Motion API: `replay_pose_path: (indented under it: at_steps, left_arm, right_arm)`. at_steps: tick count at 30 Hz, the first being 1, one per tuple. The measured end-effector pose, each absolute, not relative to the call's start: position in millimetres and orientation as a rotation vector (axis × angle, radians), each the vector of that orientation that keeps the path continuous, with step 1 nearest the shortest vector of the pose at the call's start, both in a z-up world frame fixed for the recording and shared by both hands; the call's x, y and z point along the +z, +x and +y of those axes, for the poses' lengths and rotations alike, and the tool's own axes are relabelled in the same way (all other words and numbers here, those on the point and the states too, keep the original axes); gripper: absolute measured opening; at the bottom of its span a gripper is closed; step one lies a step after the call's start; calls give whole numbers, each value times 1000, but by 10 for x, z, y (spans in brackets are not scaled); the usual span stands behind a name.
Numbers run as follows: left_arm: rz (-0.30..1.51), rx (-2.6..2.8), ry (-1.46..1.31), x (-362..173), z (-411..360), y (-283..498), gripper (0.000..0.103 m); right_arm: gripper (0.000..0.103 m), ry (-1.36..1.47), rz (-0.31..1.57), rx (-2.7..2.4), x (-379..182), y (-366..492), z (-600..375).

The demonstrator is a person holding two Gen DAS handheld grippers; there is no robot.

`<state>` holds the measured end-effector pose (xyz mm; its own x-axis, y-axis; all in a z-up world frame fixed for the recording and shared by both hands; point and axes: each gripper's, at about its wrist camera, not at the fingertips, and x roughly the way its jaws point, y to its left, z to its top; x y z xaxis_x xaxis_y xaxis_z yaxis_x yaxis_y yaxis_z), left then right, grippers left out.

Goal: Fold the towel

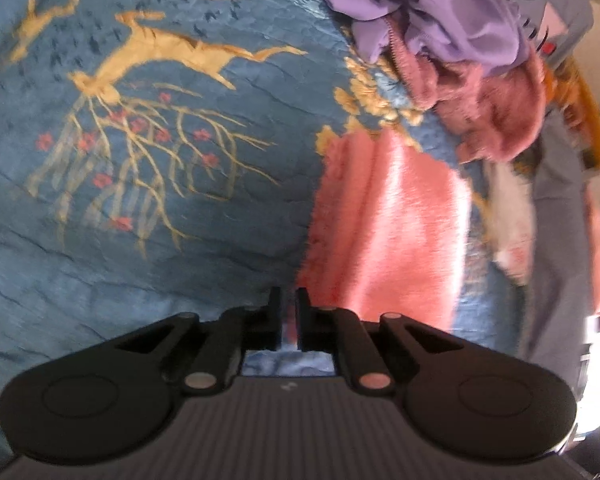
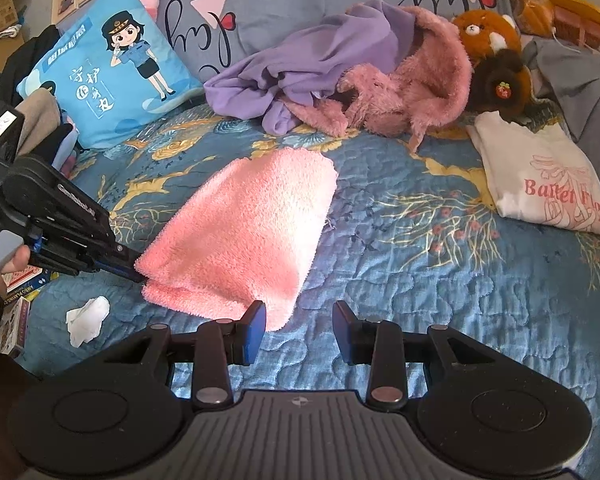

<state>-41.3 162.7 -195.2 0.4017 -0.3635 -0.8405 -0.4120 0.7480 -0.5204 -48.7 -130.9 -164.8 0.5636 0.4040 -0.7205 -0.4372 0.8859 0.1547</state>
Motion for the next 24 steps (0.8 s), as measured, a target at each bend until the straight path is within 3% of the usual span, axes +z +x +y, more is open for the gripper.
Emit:
replay_pose_path:
  at_steps: [5,7,15,24]
  left_arm:
    - [1165,-9,-860,-1946,1696,-420,16]
    - [1149,-2,-876,-1949,1746,-420,27]
    - [1125,-34,-958,-1949,1823,-447,35]
    - [1077,-102,-1104,-2025,1887,-465,57]
  right_arm:
    - [36,-34,842,492,-1661,-485,-1321]
    - [36,-31,843,491,-1665,-483,-1330]
    - [36,-23,849,485,-1680,-478,-1341]
    - [38,-18,853,480,-1689,-481,-1340]
